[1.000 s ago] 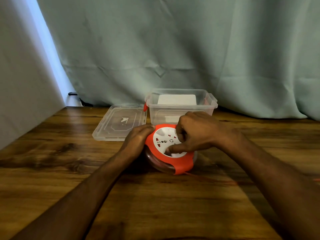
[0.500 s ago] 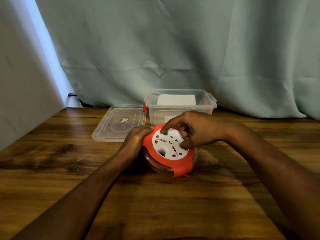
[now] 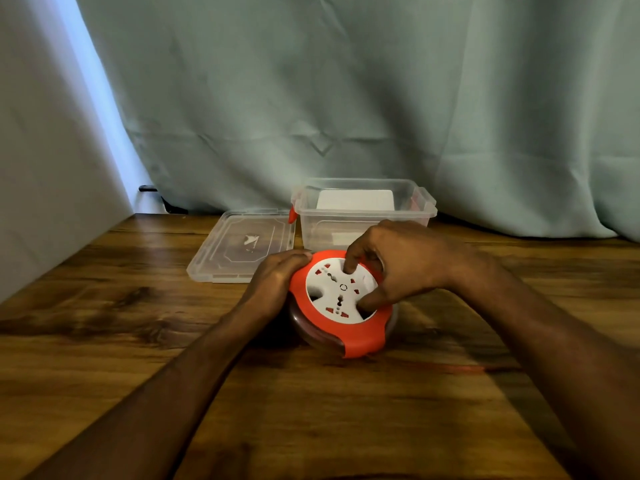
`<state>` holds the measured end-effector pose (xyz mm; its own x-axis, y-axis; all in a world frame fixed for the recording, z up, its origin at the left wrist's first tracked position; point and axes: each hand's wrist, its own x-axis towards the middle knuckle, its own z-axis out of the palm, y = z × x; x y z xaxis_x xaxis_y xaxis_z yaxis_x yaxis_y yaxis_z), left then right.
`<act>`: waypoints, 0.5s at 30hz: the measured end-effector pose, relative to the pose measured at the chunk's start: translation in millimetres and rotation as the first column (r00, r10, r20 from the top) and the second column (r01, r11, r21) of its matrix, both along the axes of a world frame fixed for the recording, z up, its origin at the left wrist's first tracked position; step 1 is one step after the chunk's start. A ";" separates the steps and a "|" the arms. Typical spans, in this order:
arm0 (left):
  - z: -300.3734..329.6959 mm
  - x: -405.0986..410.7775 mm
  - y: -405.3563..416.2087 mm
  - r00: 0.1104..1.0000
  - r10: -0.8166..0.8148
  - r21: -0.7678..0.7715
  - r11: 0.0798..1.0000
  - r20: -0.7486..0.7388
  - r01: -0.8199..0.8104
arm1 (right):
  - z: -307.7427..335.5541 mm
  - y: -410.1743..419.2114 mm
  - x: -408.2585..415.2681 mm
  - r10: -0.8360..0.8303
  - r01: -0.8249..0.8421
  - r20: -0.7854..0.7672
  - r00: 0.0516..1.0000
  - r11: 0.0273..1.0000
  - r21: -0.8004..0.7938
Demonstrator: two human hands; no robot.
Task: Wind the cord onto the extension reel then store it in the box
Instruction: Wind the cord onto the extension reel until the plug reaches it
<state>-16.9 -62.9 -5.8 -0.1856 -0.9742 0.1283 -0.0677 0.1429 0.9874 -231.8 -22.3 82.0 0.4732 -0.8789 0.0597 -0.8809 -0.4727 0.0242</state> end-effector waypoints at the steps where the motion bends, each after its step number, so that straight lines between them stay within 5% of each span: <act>1: 0.1 -0.4 0.5 1.000 0.001 0.004 1.000 0.002 -0.001 | -0.6 0.5 1.1 -0.008 0.008 0.001 1.000 1.000 -0.011; 15: 4.2 -1.6 4.4 0.997 -0.018 -0.053 0.998 0.076 0.022 | 1.5 0.8 2.7 0.031 -0.042 0.207 0.978 0.998 0.048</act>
